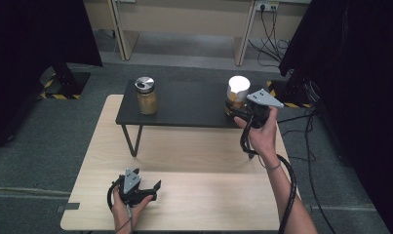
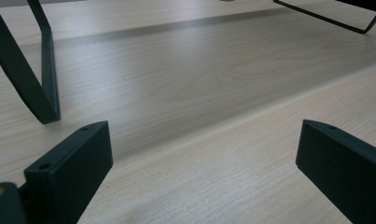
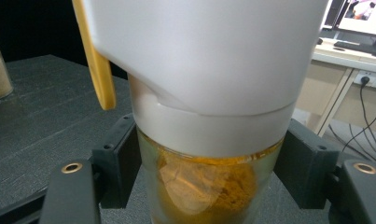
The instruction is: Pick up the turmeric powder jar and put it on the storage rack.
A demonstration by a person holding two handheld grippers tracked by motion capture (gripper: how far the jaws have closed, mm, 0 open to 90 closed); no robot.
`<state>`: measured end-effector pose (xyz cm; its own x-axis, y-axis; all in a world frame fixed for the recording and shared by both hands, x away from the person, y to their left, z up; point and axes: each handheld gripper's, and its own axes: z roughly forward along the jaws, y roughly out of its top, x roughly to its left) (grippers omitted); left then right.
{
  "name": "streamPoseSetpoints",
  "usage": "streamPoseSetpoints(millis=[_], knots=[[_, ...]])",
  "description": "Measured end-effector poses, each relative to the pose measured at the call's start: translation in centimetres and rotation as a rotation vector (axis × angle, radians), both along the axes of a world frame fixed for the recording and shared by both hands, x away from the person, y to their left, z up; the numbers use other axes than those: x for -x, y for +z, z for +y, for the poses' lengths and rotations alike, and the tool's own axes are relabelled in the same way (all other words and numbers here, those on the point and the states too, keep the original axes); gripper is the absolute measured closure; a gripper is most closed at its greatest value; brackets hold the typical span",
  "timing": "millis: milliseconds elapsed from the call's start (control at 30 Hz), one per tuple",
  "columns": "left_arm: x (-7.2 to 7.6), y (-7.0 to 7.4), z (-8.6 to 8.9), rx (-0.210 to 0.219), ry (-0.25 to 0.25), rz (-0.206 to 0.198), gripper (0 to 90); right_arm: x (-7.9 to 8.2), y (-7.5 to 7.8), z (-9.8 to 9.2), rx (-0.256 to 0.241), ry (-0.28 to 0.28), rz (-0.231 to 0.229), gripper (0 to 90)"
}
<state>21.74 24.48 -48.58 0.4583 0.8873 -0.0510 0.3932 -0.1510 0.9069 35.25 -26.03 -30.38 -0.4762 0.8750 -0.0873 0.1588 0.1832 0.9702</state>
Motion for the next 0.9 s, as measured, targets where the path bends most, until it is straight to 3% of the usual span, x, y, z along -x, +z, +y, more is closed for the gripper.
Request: streamPoseSetpoints(millis=[700,900], knots=[[0.05,-0.04,-0.15,-0.002,-0.003,-0.006,2.8,-0.74,-0.16,-0.96,-0.055,0.013,0.028,30.5],[0.06,-0.05,-0.16,-0.003,-0.003,-0.006,2.7,-0.49,-0.14,-0.60,-0.034,0.008,0.017,30.5]])
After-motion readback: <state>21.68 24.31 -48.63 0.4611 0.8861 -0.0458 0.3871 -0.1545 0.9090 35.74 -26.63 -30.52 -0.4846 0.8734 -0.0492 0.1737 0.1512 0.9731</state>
